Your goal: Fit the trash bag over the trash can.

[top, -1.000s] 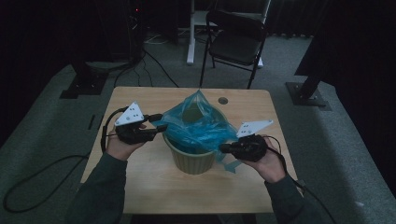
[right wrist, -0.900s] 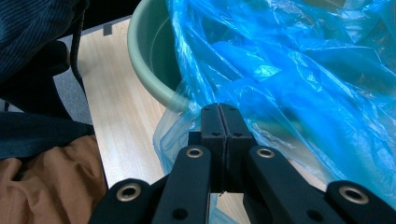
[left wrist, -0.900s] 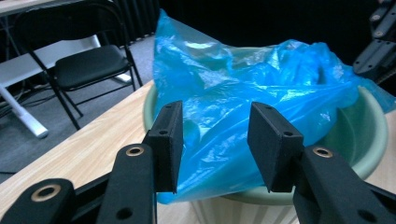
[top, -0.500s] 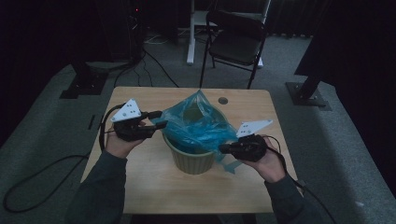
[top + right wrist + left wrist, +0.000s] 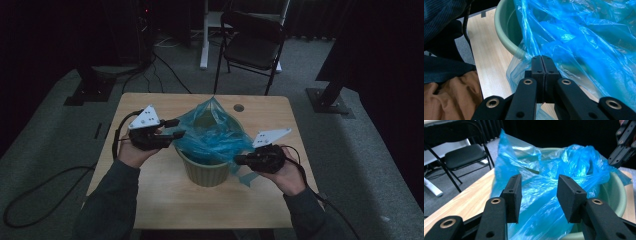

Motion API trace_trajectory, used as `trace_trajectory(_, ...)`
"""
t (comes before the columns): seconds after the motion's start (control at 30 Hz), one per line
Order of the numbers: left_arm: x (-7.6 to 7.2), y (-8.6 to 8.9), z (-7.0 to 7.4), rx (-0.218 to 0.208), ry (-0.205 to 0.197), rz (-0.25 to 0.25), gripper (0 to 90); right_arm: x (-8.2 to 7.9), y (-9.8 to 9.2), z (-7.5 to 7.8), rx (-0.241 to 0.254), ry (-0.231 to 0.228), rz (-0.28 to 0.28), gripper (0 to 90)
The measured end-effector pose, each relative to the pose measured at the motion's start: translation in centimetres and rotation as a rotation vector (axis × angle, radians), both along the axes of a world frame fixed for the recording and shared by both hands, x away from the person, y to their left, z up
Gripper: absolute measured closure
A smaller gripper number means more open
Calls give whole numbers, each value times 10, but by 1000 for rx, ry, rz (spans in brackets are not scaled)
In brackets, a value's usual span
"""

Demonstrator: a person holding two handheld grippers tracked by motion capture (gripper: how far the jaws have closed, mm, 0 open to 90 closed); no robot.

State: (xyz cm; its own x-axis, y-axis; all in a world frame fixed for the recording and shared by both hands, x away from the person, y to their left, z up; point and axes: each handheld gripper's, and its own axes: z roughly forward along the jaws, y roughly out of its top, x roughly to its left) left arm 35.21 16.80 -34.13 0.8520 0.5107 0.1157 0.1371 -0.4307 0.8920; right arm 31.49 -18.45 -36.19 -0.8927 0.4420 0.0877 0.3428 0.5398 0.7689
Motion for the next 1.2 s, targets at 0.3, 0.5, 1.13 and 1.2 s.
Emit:
trace_trajectory(0.3, 4, -9, -19, 68, 39, 22, 621, -1, 0, -2, 13, 4, 10, 895)
trace_trajectory(0.5, -6, -4, -26, 72, 34, 7, 824, -3, 1, -3, 17, 5, 18, 895)
trace_trajectory(1.13, -32, 19, -37, 28, 36, 41, 900, -9, 10, -12, 17, 28, 73, 894)
trace_trajectory(1.2, -33, 21, -44, 19, 55, 42, 900, -9, 12, -14, 12, 31, 79, 895)
